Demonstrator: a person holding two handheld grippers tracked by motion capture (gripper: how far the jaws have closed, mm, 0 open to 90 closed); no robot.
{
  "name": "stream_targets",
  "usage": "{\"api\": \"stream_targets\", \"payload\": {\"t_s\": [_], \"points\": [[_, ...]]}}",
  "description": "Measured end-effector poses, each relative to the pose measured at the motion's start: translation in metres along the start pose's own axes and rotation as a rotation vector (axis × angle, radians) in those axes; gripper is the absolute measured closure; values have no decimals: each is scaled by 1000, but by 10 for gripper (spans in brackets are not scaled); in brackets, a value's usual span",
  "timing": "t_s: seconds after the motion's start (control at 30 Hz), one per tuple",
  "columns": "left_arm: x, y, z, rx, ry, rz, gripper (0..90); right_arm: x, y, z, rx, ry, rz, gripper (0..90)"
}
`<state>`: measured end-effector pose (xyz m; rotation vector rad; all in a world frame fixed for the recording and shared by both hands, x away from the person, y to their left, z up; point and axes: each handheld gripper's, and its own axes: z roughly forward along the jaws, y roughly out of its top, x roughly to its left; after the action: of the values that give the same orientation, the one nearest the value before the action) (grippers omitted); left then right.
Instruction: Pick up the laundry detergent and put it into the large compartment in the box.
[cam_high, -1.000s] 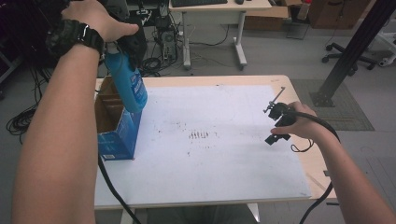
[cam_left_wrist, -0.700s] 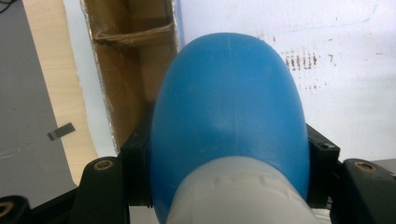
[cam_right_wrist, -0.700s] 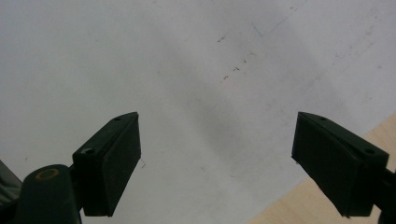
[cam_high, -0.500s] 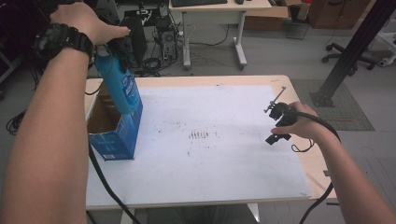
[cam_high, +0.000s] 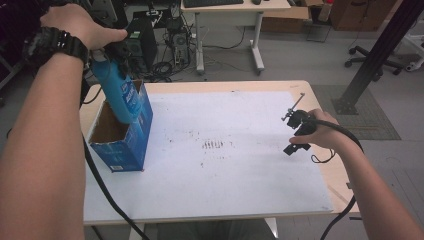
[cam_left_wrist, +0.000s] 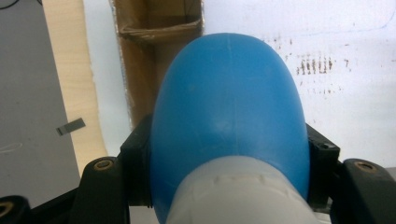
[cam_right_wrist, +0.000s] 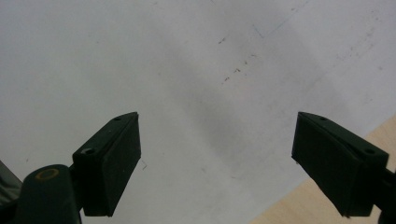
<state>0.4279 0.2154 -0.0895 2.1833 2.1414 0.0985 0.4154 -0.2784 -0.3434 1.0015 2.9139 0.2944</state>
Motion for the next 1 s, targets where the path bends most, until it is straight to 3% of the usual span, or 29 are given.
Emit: {"api": "stream_targets", "payload": {"t_s": [0.6, 1.0], "points": [[26, -2, 5, -6, 15, -47, 376, 0, 1, 1, 8, -1, 7, 157], [34, -1, 8, 5, 29, -52, 376, 0, 2, 2, 10, 1, 5, 157]]}}
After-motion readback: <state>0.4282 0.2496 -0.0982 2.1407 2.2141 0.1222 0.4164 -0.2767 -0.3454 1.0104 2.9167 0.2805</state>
